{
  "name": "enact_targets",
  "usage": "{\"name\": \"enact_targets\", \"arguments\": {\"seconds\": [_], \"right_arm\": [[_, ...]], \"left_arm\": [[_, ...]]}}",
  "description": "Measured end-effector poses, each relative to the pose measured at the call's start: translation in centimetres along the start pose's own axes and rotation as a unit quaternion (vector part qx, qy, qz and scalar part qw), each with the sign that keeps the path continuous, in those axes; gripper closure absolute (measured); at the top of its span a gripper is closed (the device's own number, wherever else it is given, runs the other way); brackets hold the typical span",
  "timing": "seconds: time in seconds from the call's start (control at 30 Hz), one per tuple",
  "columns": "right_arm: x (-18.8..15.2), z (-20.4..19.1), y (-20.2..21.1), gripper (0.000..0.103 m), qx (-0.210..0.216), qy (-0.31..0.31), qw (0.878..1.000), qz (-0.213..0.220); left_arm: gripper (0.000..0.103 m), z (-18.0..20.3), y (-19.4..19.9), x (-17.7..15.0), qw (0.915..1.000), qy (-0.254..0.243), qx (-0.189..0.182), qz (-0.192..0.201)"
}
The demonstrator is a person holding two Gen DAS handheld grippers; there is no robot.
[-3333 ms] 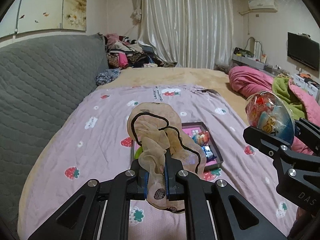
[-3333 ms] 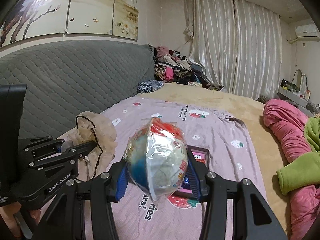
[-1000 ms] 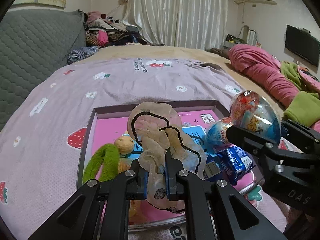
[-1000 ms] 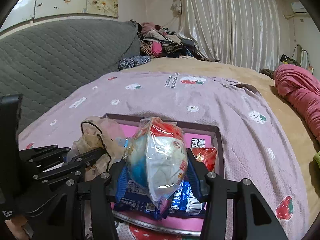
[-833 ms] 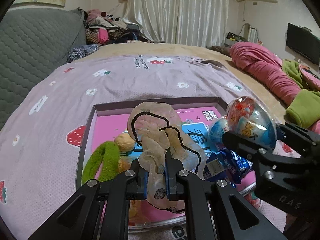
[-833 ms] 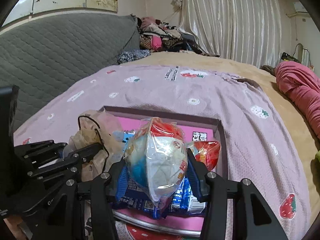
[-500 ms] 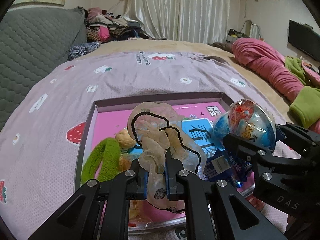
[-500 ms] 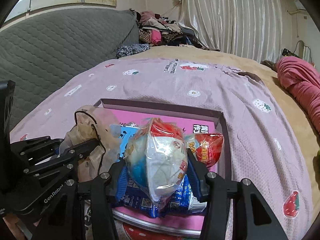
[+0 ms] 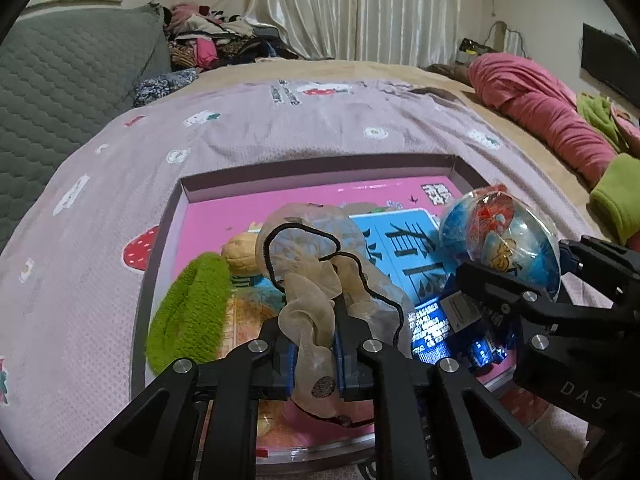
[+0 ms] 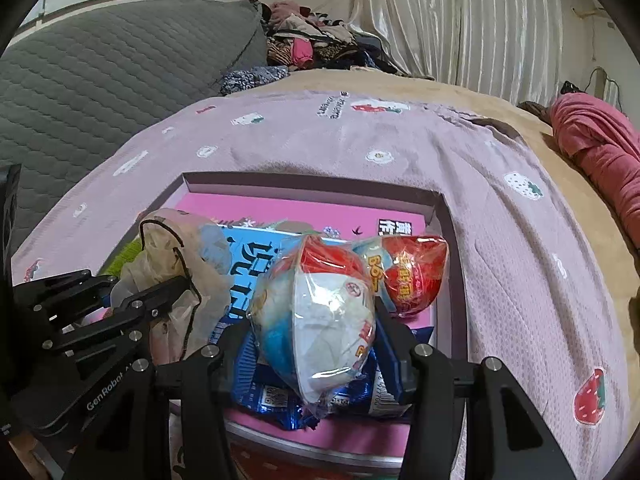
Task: Organize objects
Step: 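Lower the scrunchie into the tray while the right gripper lowers the toy egg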
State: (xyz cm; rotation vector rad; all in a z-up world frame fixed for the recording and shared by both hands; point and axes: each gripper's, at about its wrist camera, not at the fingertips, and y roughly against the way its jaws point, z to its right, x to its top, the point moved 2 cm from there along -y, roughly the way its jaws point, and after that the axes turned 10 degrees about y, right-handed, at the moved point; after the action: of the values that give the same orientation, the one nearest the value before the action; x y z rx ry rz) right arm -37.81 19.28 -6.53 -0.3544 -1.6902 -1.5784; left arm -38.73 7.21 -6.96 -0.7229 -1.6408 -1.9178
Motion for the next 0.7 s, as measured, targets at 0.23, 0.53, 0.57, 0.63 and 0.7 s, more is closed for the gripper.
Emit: {"name": "enact_targets", "arguments": {"seconds": [0.23, 0.53, 0.57, 0.63, 0.7], "right_arm": [[-0.4, 0.1, -0.7, 0.052, -0.003, 0.0, 1.0, -0.012], [-0.2, -0.1, -0.6, 0.047, -0.01, 0.004, 1.0, -0.013], [-0.3, -0.2, -0.7, 0.046, -0.01, 0.006, 1.0, -0.014], [-0.2, -0.3, -0.7, 0.045, -0.013, 0.011, 1.0, -0.015], [-0.2, -0.5, -0.5, 0.045, -0.014, 0.015, 1.0, -0.012]], "left_arm": [[0.082, -0.2, -0.7, -0.3, 0.9999, 0.001, 0.011, -0.012], [0.061, -0.4, -0.2, -0.2, 0.9998, 0.001, 0.015, -0.011], [0.058, -0.4, -0.1, -0.2, 0.9999, 0.001, 0.014, -0.008], [0.055, -0.4, 0.1, -0.1, 0.9999, 0.002, 0.014, -0.007], [0.05, -0.3, 0.4, 0.1, 0.9998, 0.001, 0.018, -0.001]]}}
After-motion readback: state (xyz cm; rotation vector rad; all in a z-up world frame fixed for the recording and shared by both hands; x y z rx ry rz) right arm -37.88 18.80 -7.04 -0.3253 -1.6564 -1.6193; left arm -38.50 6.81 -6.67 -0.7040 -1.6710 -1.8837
